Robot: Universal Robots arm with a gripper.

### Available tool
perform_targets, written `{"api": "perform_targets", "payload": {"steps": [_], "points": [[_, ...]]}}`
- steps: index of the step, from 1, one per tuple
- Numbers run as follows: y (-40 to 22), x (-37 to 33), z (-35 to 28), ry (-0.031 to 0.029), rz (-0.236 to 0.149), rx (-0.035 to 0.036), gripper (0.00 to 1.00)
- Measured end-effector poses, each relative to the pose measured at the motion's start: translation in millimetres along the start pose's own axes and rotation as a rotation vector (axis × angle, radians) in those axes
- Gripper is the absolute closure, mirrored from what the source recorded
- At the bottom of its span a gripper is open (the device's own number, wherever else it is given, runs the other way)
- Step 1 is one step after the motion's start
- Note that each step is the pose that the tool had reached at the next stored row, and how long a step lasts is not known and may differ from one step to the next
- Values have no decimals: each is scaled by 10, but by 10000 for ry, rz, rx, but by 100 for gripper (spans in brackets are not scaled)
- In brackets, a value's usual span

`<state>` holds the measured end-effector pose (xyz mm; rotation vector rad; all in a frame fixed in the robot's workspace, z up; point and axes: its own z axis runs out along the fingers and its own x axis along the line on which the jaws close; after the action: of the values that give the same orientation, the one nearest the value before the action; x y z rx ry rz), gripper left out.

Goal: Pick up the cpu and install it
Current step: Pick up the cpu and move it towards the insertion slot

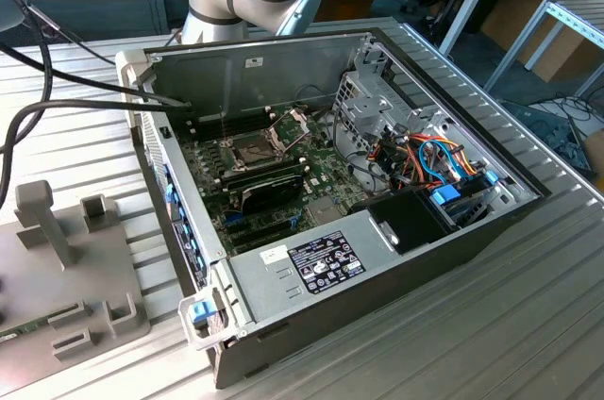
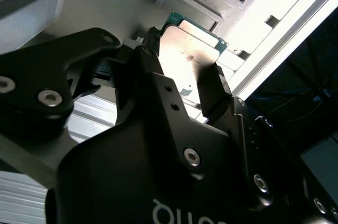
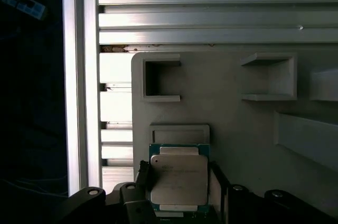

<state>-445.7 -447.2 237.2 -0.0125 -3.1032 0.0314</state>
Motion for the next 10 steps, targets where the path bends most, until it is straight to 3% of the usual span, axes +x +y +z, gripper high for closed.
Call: {"api": "perform_targets", "payload": {"steps": [10], "points": [[-1,0,-2,0,-77,5,46]]}}
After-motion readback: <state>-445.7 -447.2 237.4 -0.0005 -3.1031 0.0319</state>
